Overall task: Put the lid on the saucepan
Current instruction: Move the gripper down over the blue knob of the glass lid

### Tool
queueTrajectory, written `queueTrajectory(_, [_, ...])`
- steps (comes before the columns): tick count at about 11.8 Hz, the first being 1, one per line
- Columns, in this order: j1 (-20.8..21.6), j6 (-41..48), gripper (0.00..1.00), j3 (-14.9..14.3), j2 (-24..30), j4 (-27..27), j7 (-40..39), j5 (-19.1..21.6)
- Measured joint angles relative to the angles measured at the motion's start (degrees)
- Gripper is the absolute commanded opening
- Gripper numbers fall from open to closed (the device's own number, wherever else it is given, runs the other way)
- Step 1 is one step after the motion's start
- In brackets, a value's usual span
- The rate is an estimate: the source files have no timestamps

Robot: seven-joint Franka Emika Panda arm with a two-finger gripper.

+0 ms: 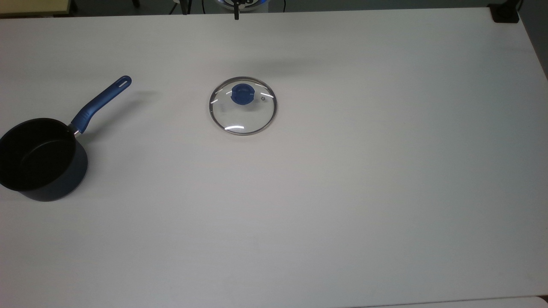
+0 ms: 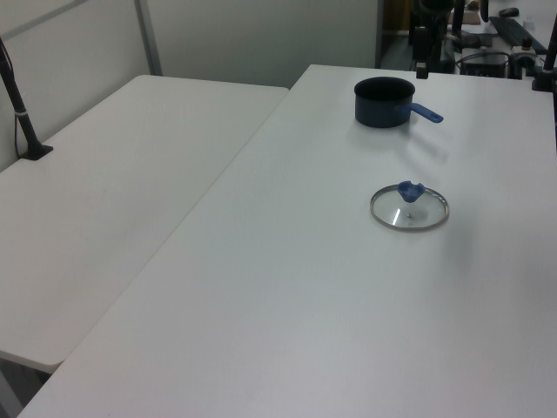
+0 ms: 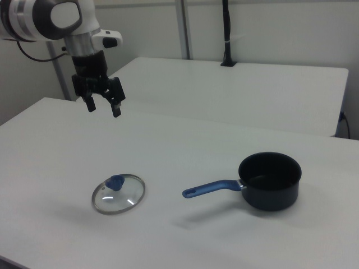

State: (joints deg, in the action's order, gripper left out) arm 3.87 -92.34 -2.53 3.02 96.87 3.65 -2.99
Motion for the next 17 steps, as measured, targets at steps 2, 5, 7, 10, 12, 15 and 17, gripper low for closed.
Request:
queueTrajectory(2, [0.01,0.53,1.0,0.0,-0.01,0.11,-1.06,0.0])
queueTrajectory(5, [0.05,2.22,1.0,0.01,-0.02,0.91,-2.3,0.0])
queueTrajectory(7, [0.18,2.22,1.0,0.11,-0.14,3.44,-4.67,0.02])
queueTrajectory(10, [0.56,-3.37,1.0,0.38,-0.78,12.05,-8.1,0.71])
queueTrajectory(12, [1.94,-12.55,1.0,0.57,-1.73,19.52,-8.11,0.72])
queueTrajectory(15, [3.05,-21.9,0.8,0.79,-5.27,23.43,-7.41,0.72])
queueTrajectory(17, [3.04,-26.48,0.75,0.78,-8.42,23.57,-5.94,0.72])
